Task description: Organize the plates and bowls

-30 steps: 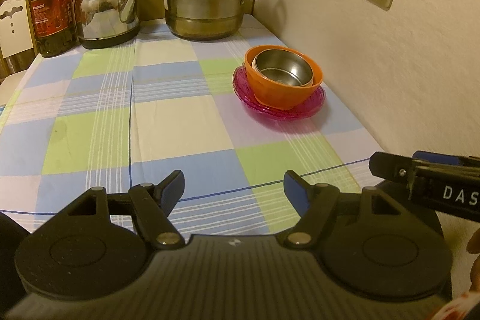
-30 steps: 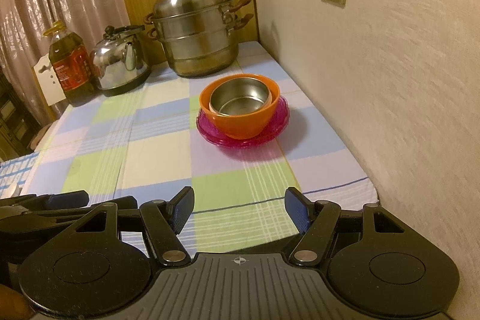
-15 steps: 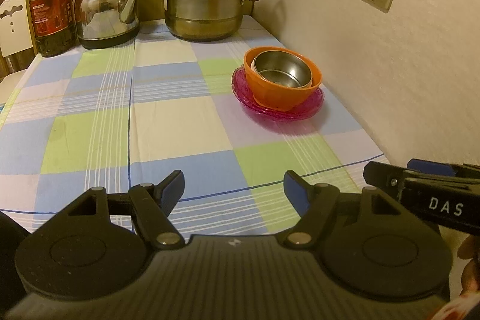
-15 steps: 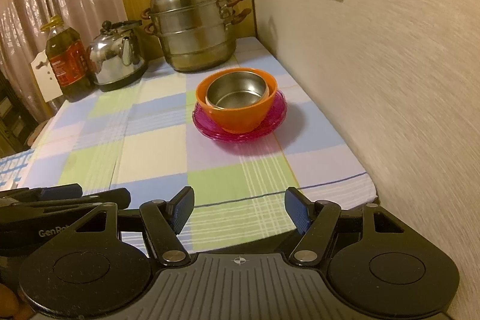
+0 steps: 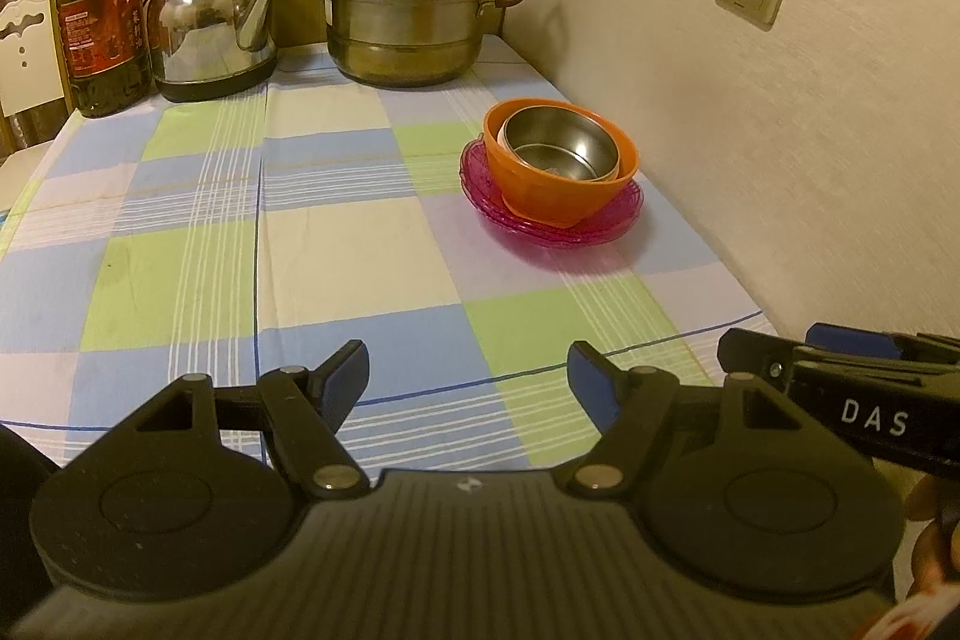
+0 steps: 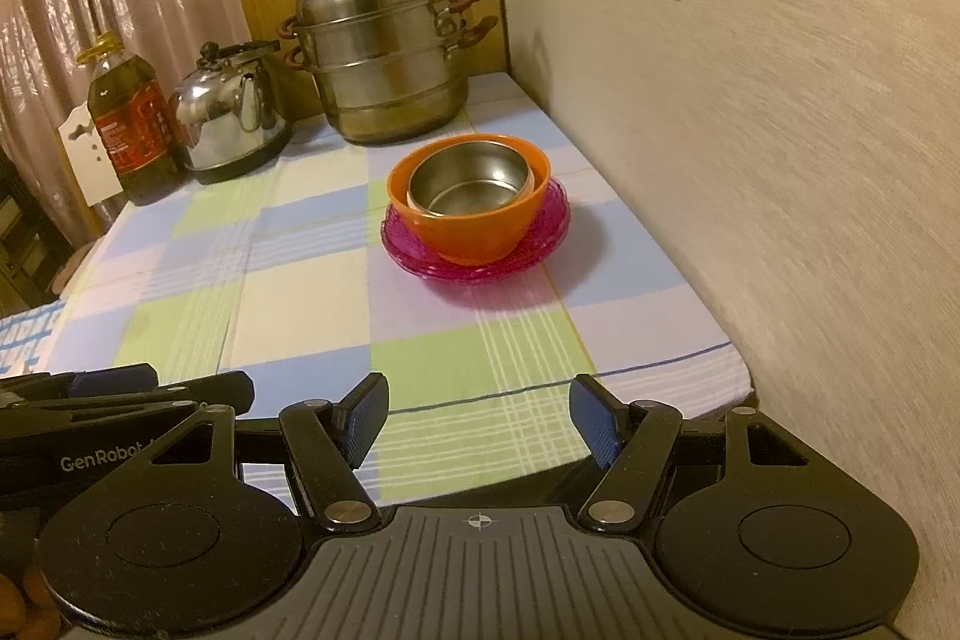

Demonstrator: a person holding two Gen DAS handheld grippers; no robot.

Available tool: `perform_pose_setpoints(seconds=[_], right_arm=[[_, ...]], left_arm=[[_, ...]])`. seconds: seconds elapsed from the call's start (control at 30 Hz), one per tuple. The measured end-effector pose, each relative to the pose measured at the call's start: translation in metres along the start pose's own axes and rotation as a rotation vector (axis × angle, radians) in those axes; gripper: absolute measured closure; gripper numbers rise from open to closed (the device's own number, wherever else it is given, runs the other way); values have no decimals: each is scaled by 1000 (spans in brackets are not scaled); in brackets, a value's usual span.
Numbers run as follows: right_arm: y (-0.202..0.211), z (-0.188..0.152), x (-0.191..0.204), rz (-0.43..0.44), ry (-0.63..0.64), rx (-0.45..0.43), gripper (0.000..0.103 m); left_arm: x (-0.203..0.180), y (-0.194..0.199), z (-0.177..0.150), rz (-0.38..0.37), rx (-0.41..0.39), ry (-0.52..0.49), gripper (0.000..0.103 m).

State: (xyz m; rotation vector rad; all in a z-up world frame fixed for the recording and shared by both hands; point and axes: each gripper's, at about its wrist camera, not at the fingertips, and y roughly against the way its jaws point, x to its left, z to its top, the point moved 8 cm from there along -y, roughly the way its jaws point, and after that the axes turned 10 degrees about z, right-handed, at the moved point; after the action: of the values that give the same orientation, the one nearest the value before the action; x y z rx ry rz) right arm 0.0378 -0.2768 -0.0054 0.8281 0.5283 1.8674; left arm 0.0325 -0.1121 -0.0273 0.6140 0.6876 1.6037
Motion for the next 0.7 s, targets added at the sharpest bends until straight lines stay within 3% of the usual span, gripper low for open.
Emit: perform_pose_setpoints(seconds=[0.7], right_arm=[[-1, -2, 0, 0, -3, 3, 36]], left_arm=[[0, 0, 0, -1, 1, 1, 32]])
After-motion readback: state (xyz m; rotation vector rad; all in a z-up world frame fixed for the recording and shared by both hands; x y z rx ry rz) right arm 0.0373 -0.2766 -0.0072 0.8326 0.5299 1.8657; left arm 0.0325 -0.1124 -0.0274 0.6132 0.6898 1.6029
